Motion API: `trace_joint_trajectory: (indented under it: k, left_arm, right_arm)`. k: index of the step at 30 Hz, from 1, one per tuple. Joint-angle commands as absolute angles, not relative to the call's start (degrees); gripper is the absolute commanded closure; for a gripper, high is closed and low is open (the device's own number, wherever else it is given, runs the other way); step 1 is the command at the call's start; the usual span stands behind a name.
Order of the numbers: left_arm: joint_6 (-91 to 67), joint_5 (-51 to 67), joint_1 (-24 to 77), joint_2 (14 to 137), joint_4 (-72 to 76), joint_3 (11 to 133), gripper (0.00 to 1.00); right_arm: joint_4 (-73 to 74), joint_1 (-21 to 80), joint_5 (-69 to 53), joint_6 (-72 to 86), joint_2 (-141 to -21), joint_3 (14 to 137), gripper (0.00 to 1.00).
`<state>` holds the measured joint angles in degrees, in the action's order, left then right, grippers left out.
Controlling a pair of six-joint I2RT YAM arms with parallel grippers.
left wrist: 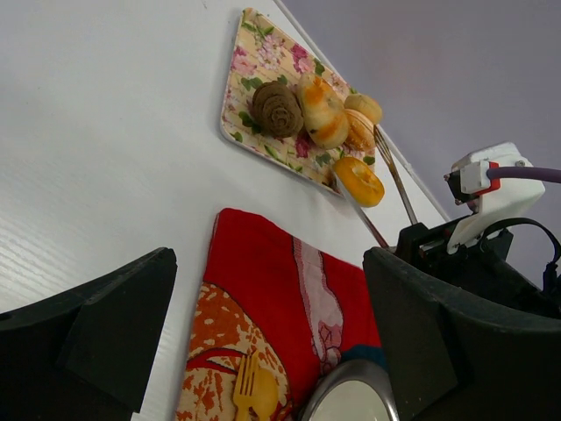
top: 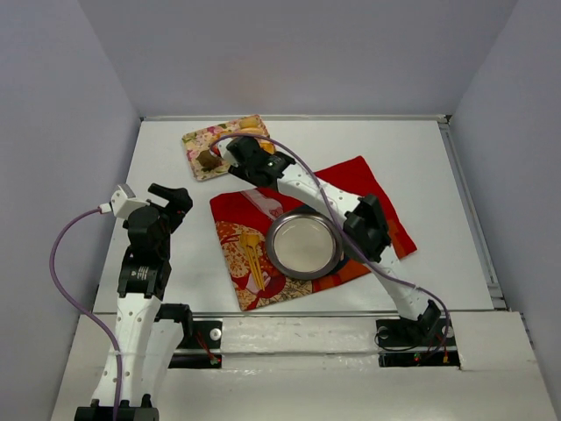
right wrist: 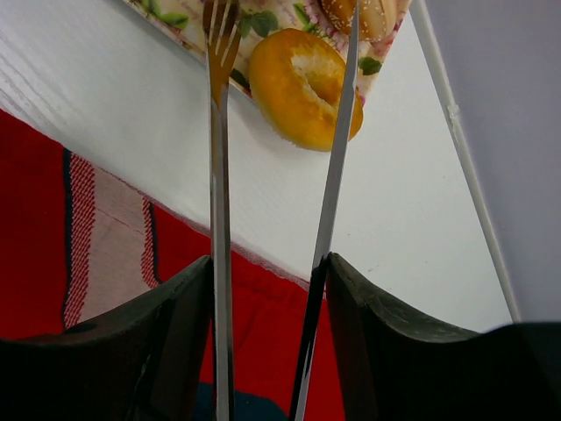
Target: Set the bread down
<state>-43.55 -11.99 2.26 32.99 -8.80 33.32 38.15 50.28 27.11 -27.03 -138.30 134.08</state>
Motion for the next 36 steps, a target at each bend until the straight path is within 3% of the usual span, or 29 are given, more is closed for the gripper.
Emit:
trace_joint_trajectory:
  k: [1,17,29,32,36]
  left_arm:
    - [-43.2,-12.2,2.5,33.1,-5.7,32.5,0.01]
    - [-43.2,-12.1,2.5,33.3,-5.6,32.4,0.01]
    - [-43.1,-12.0,2.5,32.7,-5.6,32.3,0.01]
    - [-43.2,-12.1,2.5,32.5,-5.7,32.2,0.01]
    - [-43.2,-12.0,2.5,32.3,-5.7,32.2,0.01]
  right_arm:
    - [34.1,50.9,29.1,-28.2,-139.1,138.0,0.42]
    - [33.9,51.9,25.9,-29.4,-142.6,140.1,0.38]
    - [28.5,51.9,31.5,-29.8,-148.3,144.8,0.38]
    - [27.5,51.9,31.7,-30.1,-149.8,145.6,0.42]
    - [25.7,51.9,32.3,-29.9,-150.2,146.1,0.56]
